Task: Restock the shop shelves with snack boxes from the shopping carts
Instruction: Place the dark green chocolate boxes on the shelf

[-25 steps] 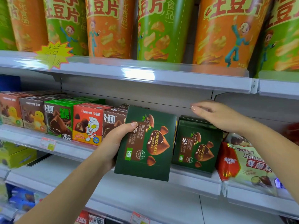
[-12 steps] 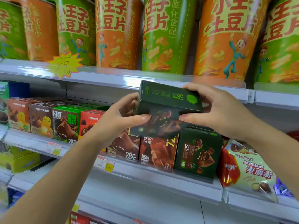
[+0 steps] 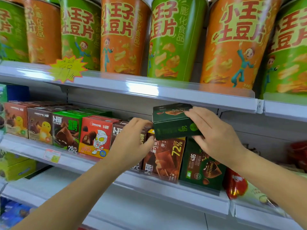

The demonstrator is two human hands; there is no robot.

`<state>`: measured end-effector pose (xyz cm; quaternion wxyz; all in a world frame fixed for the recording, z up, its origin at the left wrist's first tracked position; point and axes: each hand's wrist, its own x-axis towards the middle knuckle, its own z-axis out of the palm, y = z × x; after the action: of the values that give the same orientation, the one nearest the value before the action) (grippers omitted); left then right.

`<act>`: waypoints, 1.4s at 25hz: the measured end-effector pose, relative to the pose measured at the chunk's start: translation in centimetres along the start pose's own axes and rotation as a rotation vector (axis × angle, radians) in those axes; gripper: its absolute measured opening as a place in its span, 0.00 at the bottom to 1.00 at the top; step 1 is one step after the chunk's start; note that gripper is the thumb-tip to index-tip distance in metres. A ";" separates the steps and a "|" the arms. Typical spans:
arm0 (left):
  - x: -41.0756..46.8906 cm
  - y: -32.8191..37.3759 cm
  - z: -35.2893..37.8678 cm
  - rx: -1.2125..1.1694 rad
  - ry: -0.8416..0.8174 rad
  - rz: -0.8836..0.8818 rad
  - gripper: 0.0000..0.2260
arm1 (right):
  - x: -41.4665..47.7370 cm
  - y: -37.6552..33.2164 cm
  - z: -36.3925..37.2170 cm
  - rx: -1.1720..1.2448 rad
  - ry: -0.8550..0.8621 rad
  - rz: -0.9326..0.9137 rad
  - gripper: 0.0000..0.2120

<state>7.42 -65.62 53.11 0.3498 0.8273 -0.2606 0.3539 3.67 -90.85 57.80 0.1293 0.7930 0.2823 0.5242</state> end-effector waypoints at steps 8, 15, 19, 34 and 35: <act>1.8 2.0 2.5 0.065 -0.184 0.142 0.23 | -1.3 5.2 2.0 0.098 -0.301 0.544 0.34; 8.1 6.0 6.3 0.213 -0.820 0.152 0.46 | -0.6 11.3 3.9 0.567 -0.614 0.957 0.26; 9.7 7.0 8.2 0.153 -0.990 0.100 0.43 | -2.6 12.3 5.3 0.950 -0.698 1.187 0.23; 10.1 6.3 7.7 0.256 -0.874 0.122 0.40 | -2.7 10.7 3.5 0.592 -0.797 1.065 0.25; 10.2 6.2 6.9 0.209 -0.838 0.113 0.38 | -1.9 10.1 2.8 0.550 -0.776 1.013 0.26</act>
<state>12.31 -76.61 59.89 0.1084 0.9148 -0.3879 0.0307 8.78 -99.89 60.23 -0.2456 0.9610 -0.0667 0.1081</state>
